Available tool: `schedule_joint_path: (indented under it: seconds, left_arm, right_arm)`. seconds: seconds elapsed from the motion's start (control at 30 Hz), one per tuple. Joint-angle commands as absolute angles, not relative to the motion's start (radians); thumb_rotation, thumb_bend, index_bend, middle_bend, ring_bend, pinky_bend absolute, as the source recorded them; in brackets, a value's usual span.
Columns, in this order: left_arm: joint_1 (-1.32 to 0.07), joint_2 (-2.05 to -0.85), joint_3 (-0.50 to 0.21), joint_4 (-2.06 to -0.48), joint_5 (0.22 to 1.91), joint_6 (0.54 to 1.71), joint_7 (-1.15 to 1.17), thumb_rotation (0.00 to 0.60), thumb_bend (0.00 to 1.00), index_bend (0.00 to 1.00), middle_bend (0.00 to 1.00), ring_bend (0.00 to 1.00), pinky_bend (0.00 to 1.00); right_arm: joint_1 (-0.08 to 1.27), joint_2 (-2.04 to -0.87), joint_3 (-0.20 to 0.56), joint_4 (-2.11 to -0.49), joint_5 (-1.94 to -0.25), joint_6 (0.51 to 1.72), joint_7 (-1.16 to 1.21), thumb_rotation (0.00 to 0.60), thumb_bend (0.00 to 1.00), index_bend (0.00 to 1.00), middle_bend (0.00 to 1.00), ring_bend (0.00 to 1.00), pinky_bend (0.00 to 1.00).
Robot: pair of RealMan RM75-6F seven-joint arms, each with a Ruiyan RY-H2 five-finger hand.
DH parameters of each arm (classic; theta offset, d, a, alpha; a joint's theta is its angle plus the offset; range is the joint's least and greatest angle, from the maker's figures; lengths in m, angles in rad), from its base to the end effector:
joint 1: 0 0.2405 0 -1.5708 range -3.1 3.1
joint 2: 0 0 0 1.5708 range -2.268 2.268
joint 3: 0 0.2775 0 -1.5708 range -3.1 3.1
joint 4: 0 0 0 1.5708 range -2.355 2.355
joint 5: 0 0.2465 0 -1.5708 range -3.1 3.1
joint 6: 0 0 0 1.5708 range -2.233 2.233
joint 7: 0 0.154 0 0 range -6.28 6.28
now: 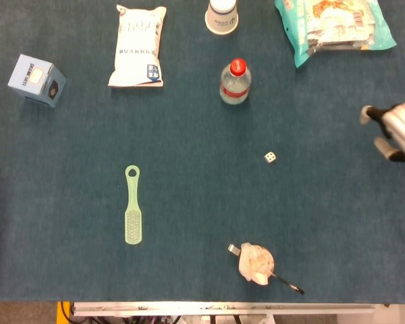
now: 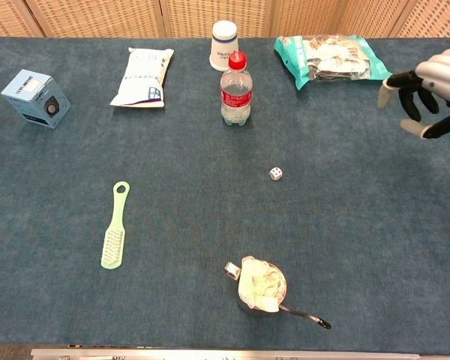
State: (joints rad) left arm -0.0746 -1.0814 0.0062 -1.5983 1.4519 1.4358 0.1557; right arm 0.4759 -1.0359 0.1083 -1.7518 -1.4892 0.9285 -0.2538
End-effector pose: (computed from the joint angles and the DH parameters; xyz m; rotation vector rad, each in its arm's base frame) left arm -0.3684 0.1778 0.1390 -1.4588 -0.8443 -0.6527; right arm -0.2455 -0.3047 0.0808 1.9975 -0.7330 0.7002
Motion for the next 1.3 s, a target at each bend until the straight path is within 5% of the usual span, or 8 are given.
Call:
schedule_joint_path:
  seconds: [0.03, 0.27, 0.33, 1.3]
  left_arm:
    - [-0.075, -1.078, 0.004, -1.596, 1.455, 1.437, 0.146, 0.6, 0.0, 0.44, 0.37, 0.3, 0.56]
    - [-0.075, -1.079, -0.003, -1.588, 1.442, 1.432, 0.143, 0.6, 0.0, 0.44, 0.37, 0.3, 0.56]
    - [-0.074, -1.081, -0.002, -1.584, 1.44, 1.429, 0.147, 0.6, 0.0, 0.44, 0.37, 0.3, 0.56]
    - [-0.052, -1.093, 0.025, -1.479, 1.412, 1.382, 0.104, 0.6, 0.0, 0.44, 0.37, 0.3, 0.56]
  right_arm:
    - [0.555, -1.054, 0.131, -1.754, -1.425, 0.836, -0.339, 0.6, 0.55, 0.38, 0.77, 0.74, 0.87]
    - [0.662, -1.078, 0.136, -1.764, -1.318, 0.71, -0.46, 0.6, 0.95, 0.38, 0.9, 0.86, 0.96]
    - [0.687, -1.082, 0.135, -1.77, -1.286, 0.682, -0.478, 0.6, 1.0, 0.38, 0.94, 0.89, 0.98]
    - [0.881, -1.236, 0.047, -1.723, -1.114, 0.624, -0.518, 0.6, 1.0, 0.38, 1.0, 0.95, 1.0]
